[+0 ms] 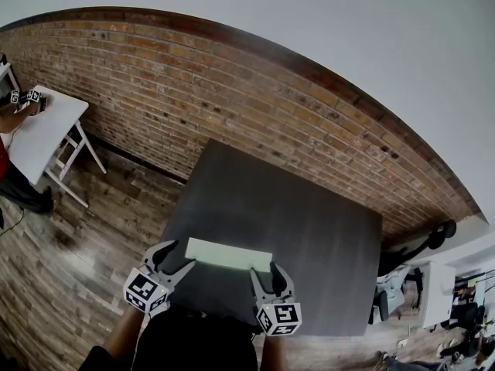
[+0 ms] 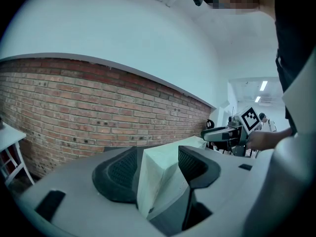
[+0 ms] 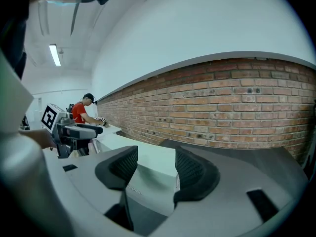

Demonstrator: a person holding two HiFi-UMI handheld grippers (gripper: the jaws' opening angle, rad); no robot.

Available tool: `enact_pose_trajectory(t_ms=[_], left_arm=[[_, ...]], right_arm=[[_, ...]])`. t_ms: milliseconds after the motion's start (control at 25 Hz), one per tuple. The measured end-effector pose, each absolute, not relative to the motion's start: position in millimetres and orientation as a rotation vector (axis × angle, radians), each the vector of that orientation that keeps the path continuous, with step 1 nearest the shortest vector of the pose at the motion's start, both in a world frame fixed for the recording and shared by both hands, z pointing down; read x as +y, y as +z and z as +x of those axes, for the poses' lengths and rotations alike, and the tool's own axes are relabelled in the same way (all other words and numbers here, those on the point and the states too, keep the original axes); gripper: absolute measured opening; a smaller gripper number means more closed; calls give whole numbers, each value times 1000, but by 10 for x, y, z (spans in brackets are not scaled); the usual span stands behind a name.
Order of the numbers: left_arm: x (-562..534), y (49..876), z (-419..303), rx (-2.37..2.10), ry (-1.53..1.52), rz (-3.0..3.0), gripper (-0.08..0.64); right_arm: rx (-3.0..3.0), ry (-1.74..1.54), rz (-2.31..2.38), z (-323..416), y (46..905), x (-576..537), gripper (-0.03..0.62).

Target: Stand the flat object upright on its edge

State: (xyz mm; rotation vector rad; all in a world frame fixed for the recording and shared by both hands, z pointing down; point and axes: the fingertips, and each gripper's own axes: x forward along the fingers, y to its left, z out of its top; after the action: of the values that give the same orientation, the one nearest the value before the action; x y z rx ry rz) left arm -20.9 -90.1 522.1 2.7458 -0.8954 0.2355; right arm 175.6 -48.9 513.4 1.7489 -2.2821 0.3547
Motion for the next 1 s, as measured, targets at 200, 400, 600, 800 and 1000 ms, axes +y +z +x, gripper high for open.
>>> enact_pose_trajectory(t_ms=[200, 400, 600, 800, 1000], left_arm=[[-900, 5091, -230, -935, 179, 2762, 262], [-827, 4967, -261, -995, 115, 2749, 181], [-701, 4911, -265, -1070, 32, 2709, 86], [-644, 4946, -246, -1187, 51, 2707, 52], [-573, 5029, -184, -1203, 82, 2715, 52]], right_arm=[[-2295, 294, 1781, 1712, 5039, -460, 181], [-2321, 231, 1848, 1670, 4881, -395, 90], [-2367, 223, 1840, 1558, 4849, -321, 55], [-2390, 272, 1845, 1423, 4922, -224, 46], [-2379, 292, 1860, 1345, 4974, -160, 35]])
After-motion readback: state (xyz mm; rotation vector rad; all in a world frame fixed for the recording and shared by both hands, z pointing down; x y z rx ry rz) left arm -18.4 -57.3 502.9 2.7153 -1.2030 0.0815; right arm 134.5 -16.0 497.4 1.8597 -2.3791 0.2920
